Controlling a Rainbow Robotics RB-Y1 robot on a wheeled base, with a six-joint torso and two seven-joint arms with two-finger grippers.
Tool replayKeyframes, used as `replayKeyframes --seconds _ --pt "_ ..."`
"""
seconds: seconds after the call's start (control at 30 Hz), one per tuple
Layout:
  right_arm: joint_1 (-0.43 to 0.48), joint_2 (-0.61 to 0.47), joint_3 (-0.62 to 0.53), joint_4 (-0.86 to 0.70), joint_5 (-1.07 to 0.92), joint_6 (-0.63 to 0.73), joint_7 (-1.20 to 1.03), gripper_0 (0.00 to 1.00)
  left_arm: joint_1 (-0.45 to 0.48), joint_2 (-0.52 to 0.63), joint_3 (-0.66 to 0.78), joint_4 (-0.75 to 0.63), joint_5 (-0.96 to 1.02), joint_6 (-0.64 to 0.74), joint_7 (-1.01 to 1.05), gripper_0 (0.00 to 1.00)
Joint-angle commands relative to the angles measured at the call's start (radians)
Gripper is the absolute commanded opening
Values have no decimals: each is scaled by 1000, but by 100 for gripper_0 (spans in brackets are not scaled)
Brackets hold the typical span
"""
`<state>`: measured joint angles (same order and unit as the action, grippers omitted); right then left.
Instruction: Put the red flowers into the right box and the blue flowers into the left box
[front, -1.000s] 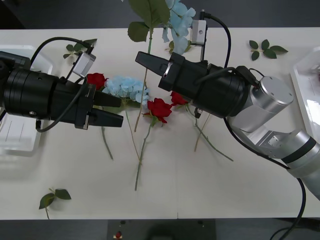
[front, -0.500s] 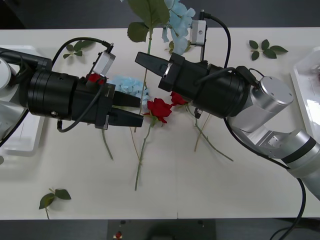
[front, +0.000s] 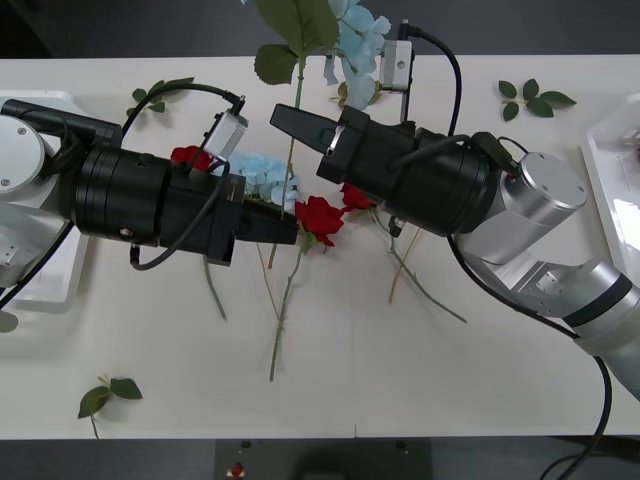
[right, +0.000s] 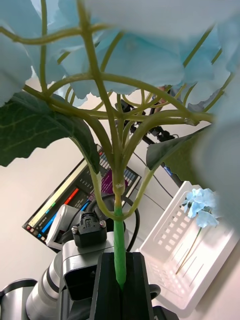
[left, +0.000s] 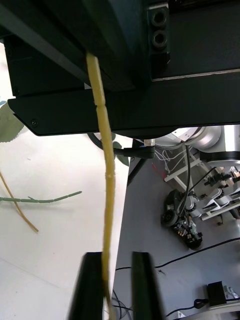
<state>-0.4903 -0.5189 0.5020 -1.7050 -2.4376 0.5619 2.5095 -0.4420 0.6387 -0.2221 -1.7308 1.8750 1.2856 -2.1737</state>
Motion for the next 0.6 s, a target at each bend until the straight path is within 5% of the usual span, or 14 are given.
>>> replayKeyframes --seconds 0.03,0.33,0.37,0.43,0.53,0.6 --pt "-21 10 -8 -24 0 12 3 0 -32 -11 10 -12 4 -9 -41 0" --pt "-21 10 -8 -22 0 9 8 2 -32 -11 10 -12 16 -9 -43 0" --pt "-21 10 -8 -22 2 7 9 29 -30 -11 10 -12 16 -9 -43 0" --pt "-21 7 -8 -22 0 -2 6 66 -30 -11 10 -12 19 -9 -43 0" --pt "-21 5 -10 -22 0 -13 11 93 -30 -11 12 -12 21 -9 -43 0" --pt "-21 2 -8 -22 2 -14 11 100 -30 -8 13 -10 24 -9 -43 0"
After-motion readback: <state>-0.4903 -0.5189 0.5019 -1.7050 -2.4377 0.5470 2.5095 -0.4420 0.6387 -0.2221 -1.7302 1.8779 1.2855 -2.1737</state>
